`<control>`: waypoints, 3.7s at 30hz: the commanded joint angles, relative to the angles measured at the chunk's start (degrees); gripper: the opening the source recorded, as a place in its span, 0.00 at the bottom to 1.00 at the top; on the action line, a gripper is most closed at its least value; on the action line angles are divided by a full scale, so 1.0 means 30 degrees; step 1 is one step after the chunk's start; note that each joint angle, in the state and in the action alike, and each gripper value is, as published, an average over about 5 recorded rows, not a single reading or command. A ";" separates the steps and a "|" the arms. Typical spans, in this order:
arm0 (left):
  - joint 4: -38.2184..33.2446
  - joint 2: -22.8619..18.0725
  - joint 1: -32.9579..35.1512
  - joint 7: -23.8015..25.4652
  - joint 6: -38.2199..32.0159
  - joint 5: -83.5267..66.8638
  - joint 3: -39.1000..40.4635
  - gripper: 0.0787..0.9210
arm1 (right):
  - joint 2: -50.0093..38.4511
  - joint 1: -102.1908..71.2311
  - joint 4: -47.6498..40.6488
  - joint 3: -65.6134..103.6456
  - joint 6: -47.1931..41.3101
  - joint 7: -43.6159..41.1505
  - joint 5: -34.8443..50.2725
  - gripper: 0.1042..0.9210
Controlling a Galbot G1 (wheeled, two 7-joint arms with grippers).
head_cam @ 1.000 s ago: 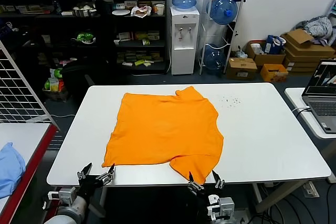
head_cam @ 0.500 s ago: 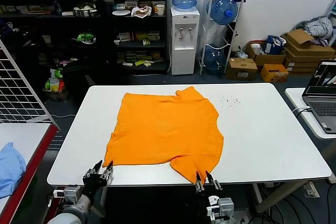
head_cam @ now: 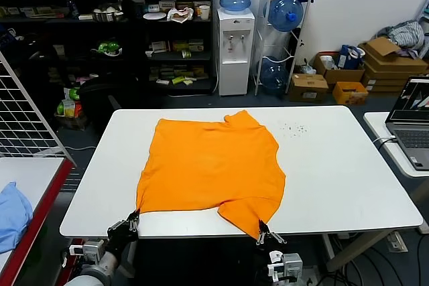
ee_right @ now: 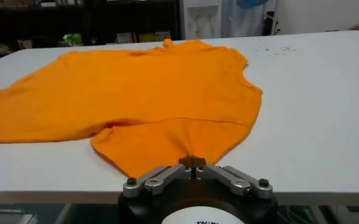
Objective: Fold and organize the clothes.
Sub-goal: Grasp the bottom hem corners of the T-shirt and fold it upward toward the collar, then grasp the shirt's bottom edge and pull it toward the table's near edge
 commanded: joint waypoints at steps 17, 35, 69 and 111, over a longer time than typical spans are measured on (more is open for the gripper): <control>-0.6450 0.0761 0.4160 -0.2098 0.0939 -0.2797 -0.0527 0.02 | -0.3773 -0.5481 0.5865 0.1176 0.1227 0.1700 0.1976 0.02; -0.1606 0.1795 -0.4079 -0.1158 0.0641 -0.4639 0.0884 0.02 | -0.5511 0.5622 0.0650 0.0399 -0.1312 0.3736 0.6546 0.02; 0.0673 0.0922 -0.6255 -0.1956 0.1534 -0.4066 0.2891 0.30 | -0.5982 0.9453 -0.2984 -0.0865 -0.0954 0.2302 0.6811 0.40; 0.1403 0.0229 -0.4111 -0.0666 0.0914 -0.2773 0.2317 1.00 | -0.8676 0.4775 -0.3019 0.1221 -0.1032 0.0244 0.8579 0.86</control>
